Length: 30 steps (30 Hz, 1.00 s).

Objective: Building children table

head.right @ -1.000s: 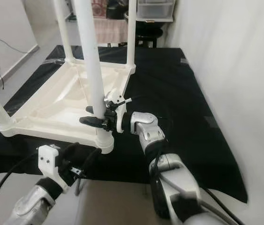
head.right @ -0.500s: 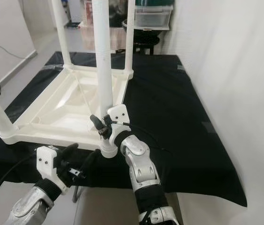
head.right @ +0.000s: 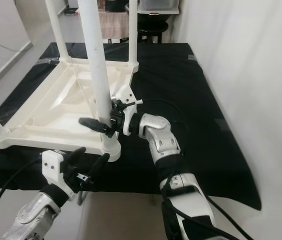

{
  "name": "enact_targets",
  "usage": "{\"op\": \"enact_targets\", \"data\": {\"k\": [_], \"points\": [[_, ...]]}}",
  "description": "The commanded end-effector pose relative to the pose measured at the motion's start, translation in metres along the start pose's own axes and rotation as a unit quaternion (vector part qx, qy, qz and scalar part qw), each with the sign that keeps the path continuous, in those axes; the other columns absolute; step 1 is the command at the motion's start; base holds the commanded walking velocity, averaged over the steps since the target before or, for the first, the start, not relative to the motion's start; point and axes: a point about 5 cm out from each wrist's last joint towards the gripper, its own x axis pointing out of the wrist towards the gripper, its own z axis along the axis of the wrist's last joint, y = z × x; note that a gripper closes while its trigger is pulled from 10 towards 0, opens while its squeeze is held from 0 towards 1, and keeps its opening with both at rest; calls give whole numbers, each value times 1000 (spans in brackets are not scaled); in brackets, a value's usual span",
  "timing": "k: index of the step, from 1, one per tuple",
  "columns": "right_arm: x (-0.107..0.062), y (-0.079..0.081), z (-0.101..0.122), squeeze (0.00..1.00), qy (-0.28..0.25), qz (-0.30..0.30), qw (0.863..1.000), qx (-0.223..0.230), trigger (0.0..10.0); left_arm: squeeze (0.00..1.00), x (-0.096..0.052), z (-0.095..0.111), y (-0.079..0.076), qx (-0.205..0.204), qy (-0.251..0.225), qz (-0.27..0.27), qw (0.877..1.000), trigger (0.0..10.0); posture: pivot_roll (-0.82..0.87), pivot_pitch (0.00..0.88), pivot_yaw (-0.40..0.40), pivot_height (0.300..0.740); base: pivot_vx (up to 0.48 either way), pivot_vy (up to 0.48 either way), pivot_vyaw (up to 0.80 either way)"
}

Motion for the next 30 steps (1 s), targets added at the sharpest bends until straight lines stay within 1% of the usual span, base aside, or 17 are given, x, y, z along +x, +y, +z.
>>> {"op": "enact_targets", "data": {"k": [1,3,4,12,15,17,18,19,20,21,22,24,26,27,28,29,30], "points": [[4,3,-5,0,17,29,999,0,10000,0,-1,-4,1,1,6,4,1000,10000,34,43,-18,740,0,0,0],[6,1,-6,0,27,31,999,7,10000,0,0,-4,1,2,6,4,1000,10000,36,40,-17,740,0,0,0],[9,-2,-5,0,29,24,999,14,0,0,0,-4,1,2,7,4,1000,10000,38,42,-17,740,0,0,0],[11,-3,-4,0,22,20,999,27,0,0,-1,-4,0,2,8,3,1000,10000,29,48,-13,740,0,0,0],[-1,-4,-12,0,28,26,999,25,0,0,-1,-4,-1,1,8,2,1000,10000,21,54,-8,740,0,0,0],[-19,-5,-23,0,50,13,999,-1,0,0,-2,-4,-2,-1,7,1,1000,10000,16,67,-8,740,0,0,0],[-19,-5,-23,0,50,13,999,-1,0,0,-2,-4,-2,-1,7,1,1000,10000,16,67,-8,740,0,0,0],[-25,-4,-27,0,59,5,998,-10,0,0,-3,-3,-3,-1,7,1,1000,10000,16,67,-8,740,0,0,0],[-28,-4,-33,0,57,-60,997,-6,0,0,-4,-3,-3,-2,7,1,1000,10000,14,75,-10,740,0,0,0],[-28,-4,-33,0,57,-60,997,-6,0,0,-4,-3,-3,-2,7,1,1000,10000,14,75,-10,740,0,0,0],[-30,-4,-37,0,55,-107,993,-1,0,0,-5,-3,-3,-2,7,1,1000,10000,13,77,-12,740,0,0,0],[-30,-4,-37,0,55,-107,993,-1,0,0,-5,-3,-3,-2,7,1,1000,10000,13,77,-12,740,0,0,0],[-25,39,-76,0,90,-313,944,40,0,0,-7,-1,0,-2,9,1,1000,10000,-16,87,23,740,0,0,0],[-25,39,-76,0,90,-313,944,40,0,0,-7,-1,0,-2,9,1,1000,10000,-16,87,23,740,0,0,0],[-23,52,-83,0,106,-348,930,40,0,0,-7,-2,1,0,11,0,1000,10000,-22,76,22,740,0,0,0],[-23,52,-83,0,106,-348,930,40,0,0,-7,-2,1,0,11,0,1000,10000,-22,76,22,740,0,0,0],[-21,52,-81,0,107,-373,922,22,0,0,-7,-2,3,1,13,0,1000,10000,11,70,1,740,0,0,0]]}}
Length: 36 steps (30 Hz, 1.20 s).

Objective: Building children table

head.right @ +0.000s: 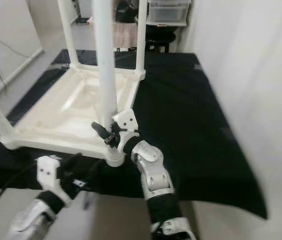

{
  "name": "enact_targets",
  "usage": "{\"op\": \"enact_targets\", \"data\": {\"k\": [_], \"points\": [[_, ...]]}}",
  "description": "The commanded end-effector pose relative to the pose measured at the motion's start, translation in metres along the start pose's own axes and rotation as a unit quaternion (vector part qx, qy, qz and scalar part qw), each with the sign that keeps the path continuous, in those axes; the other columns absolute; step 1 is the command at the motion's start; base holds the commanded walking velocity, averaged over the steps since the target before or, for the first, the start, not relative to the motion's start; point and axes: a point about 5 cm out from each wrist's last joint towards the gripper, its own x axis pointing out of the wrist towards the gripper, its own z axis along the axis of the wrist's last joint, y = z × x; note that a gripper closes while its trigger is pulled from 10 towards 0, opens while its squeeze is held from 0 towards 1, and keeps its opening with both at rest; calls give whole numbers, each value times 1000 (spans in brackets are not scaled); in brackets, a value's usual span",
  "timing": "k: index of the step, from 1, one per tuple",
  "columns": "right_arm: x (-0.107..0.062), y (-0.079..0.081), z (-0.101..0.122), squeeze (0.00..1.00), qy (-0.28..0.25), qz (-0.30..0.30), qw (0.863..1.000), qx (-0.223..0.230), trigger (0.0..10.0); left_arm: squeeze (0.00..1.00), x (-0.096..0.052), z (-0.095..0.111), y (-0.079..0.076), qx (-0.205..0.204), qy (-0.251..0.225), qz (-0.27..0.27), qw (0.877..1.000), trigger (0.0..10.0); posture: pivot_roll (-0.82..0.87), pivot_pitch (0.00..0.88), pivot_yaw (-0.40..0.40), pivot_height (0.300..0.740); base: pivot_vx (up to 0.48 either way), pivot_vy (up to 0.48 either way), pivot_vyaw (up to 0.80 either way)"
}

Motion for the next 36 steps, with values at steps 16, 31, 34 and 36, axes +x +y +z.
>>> {"op": "enact_targets", "data": {"k": [16,31,34,36], "points": [[32,-11,35,0,-33,255,966,29,10000,0,2,-2,6,0,6,7,1000,10000,10,47,13,740,0,0,0],[43,-22,36,0,21,359,933,11,0,0,3,-4,6,2,7,9,1000,10000,29,38,12,740,0,0,0],[43,-26,35,0,21,356,934,20,0,0,3,-4,5,1,7,8,1000,10000,27,39,12,740,0,0,0],[42,-31,33,0,20,349,937,23,0,0,3,-4,5,0,6,7,1000,10000,23,41,12,740,0,0,0]]}}
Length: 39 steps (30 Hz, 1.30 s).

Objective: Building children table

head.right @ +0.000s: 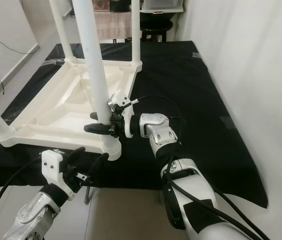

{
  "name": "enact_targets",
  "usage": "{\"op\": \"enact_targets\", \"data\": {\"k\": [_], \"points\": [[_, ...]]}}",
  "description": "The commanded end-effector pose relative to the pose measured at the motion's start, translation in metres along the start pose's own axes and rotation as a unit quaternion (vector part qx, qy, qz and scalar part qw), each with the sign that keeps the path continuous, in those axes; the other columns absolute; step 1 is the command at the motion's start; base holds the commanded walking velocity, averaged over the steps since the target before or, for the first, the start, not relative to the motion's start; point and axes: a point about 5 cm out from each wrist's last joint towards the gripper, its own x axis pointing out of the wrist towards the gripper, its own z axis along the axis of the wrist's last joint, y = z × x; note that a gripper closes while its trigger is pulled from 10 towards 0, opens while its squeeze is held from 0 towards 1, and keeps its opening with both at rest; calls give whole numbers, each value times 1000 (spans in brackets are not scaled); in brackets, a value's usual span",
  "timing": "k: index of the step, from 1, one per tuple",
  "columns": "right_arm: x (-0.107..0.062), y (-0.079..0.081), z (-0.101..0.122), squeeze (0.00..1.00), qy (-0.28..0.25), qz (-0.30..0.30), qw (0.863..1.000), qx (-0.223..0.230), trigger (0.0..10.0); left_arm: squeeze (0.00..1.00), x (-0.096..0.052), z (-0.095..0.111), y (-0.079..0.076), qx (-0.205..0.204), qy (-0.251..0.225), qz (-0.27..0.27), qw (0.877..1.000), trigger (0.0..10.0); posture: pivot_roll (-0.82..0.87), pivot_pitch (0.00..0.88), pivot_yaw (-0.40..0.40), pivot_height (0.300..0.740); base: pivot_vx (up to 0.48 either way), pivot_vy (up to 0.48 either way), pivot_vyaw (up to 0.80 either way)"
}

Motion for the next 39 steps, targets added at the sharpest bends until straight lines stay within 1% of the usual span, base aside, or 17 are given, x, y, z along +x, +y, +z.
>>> {"op": "enact_targets", "data": {"k": [1,9,10,12,14,16,22,23,26,27,31,34,35,36,37,38,39], "points": [[3,1,0,0,-9,7,1000,6,0,0,-1,-4,0,-2,7,5,1000,10000,23,41,12,740,0,0,0],[-16,-3,-15,0,-9,-48,999,-5,0,0,-3,-4,-1,-4,6,4,1000,10000,11,51,0,740,0,0,0],[-13,-8,-25,0,15,-249,968,-9,0,0,-4,-4,-1,-4,5,4,1000,10000,11,59,-7,740,0,0,0],[-7,34,-46,0,25,-385,922,18,0,0,-5,-2,0,-5,5,4,1000,10000,-4,71,19,740,0,0,0],[-7,34,-46,0,25,-385,922,18,0,0,-5,-2,0,-5,5,4,1000,10000,-4,71,19,740,0,0,0],[5,54,-62,0,36,-364,930,32,0,0,-5,-3,1,-3,9,1,1000,10000,-14,47,19,740,0,0,0],[10,44,-68,0,49,-361,931,17,0,0,-5,-2,3,-4,8,5,1000,10000,1,55,16,740,0,0,0],[9,41,-68,0,53,-362,930,10,9176,0,-5,-2,4,-3,7,7,1000,10000,0,54,16,740,0,0,0],[8,39,-65,0,52,-365,929,7,10000,0,-4,-2,4,-2,6,8,1000,10000,0,54,16,740,0,0,0],[12,36,-57,1000,40,-327,944,8,10000,0,-4,-2,4,-3,6,8,1000,10000,2,54,14,740,0,0,0],[16,37,-50,1000,44,-299,953,13,10000,0,-3,-2,4,-3,6,7,1000,10000,1,51,15,740,0,0,0],[33,38,-13,1000,-3,-164,986,-17,10000,0,-2,-3,4,-3,6,7,1000,10000,2,44,16,740,0,0,0],[37,37,-4,435,-15,-114,993,-33,10000,0,-2,-3,4,-3,6,6,1000,10000,4,42,14,740,0,0,0],[37,37,-4,435,-15,-114,993,-33,10000,0,-2,-3,4,-3,6,6,1000,10000,4,42,14,740,0,0,0],[39,35,1,0,-18,-70,997,-39,10000,0,-2,-3,5,-3,6,7,1000,10000,11,38,13,740,0,0,0],[39,35,1,0,-18,-70,997,-39,10000,0,-2,-3,5,-3,6,7,1000,10000,11,38,13,740,0,0,0],[38,32,7,0,-13,14,998,-57,10000,0,-1,-4,5,-2,7,7,1000,10000,20,33,11,740,0,0,0]]}}
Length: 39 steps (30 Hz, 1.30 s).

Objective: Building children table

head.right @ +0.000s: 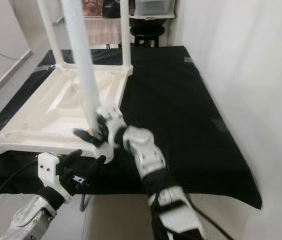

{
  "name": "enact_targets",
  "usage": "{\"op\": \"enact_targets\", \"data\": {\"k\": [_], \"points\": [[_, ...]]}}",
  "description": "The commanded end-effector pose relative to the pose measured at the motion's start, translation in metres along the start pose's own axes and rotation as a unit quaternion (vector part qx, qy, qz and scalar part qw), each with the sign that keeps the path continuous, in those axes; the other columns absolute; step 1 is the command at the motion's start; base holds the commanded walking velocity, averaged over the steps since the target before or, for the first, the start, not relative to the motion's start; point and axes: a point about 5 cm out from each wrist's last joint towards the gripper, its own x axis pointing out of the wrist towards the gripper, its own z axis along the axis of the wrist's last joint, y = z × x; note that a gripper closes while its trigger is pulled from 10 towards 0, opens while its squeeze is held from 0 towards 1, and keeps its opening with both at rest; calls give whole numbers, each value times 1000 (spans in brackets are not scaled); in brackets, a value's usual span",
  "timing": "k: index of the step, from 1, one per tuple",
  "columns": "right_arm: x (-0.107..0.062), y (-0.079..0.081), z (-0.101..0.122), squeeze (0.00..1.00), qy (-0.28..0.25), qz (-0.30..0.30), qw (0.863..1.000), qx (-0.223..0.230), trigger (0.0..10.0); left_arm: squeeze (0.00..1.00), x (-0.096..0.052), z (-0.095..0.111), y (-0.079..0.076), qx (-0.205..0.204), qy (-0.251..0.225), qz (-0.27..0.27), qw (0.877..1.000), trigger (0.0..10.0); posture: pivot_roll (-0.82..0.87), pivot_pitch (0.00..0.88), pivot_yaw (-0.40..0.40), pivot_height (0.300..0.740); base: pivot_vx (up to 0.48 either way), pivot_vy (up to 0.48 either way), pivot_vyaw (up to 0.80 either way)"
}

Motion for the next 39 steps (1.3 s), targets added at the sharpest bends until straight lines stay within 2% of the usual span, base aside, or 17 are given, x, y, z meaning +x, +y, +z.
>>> {"op": "enact_targets", "data": {"k": [1,5,8,9,15,19,23,24,25,28,29,30,31,32,33,36,39], "points": [[4,9,-7,0,2,64,998,6,10000,0,-1,-5,2,-5,10,5,1000,10000,20,33,11,740,0,0,0],[2,4,-9,0,14,108,994,17,10000,0,-1,-6,2,-5,10,6,1000,10000,22,32,8,740,0,0,0],[-6,-5,-13,0,30,119,991,54,10000,0,-1,-6,1,-5,9,7,1000,10000,27,33,5,740,0,0,0],[-8,-7,-15,0,31,112,991,59,0,0,-1,-6,1,-5,9,7,1000,10000,28,37,4,740,0,0,0],[-17,-15,-19,0,27,90,993,66,0,0,-2,-5,-1,-6,8,7,1000,10000,24,42,5,740,0,0,0],[-36,-22,-30,0,20,47,996,71,0,0,-2,-5,-2,-8,7,6,1000,10000,18,54,9,740,0,0,0],[-57,-11,-50,0,28,61,994,90,0,0,-4,-4,-3,-9,7,4,1000,10000,14,70,13,740,0,0,0],[-57,-11,-50,0,28,61,994,90,0,0,-4,-4,-3,-9,7,4,1000,10000,14,70,13,740,0,0,0],[-66,1,-56,0,25,62,993,100,0,0,-6,-3,-3,-9,7,4,1000,10000,11,74,12,740,0,0,0],[-67,3,-57,0,24,60,993,103,0,0,-6,-2,-3,-9,7,4,1000,10000,11,74,12,740,0,0,0],[-59,-7,-67,0,50,-178,977,105,0,0,-7,-2,-3,-8,8,4,1000,10000,12,83,7,740,0,0,0],[-57,13,-82,0,77,-293,942,147,0,0,-8,-1,-3,-8,8,5,1000,10000,19,91,6,740,0,0,0],[-61,28,-91,0,101,-371,906,177,0,0,-9,-1,-3,-7,8,5,1000,10000,19,91,6,740,0,0,0],[-61,28,-91,0,101,-371,906,177,0,0,-9,-1,-3,-7,8,5,1000,10000,19,91,6,740,0,0,0],[-52,44,-84,0,103,-350,923,124,0,0,-10,-1,-2,-5,9,7,1000,10000,15,88,5,740,0,0,0],[-48,34,-77,0,94,-351,927,93,0,0,-10,-1,-2,-5,9,10,1000,10000,32,86,-4,740,0,0,0],[-47,30,-74,0,92,-354,926,93,0,0,-10,-1,-2,-5,8,11,1000,10000,26,90,-1,740,0,0,0]]}}
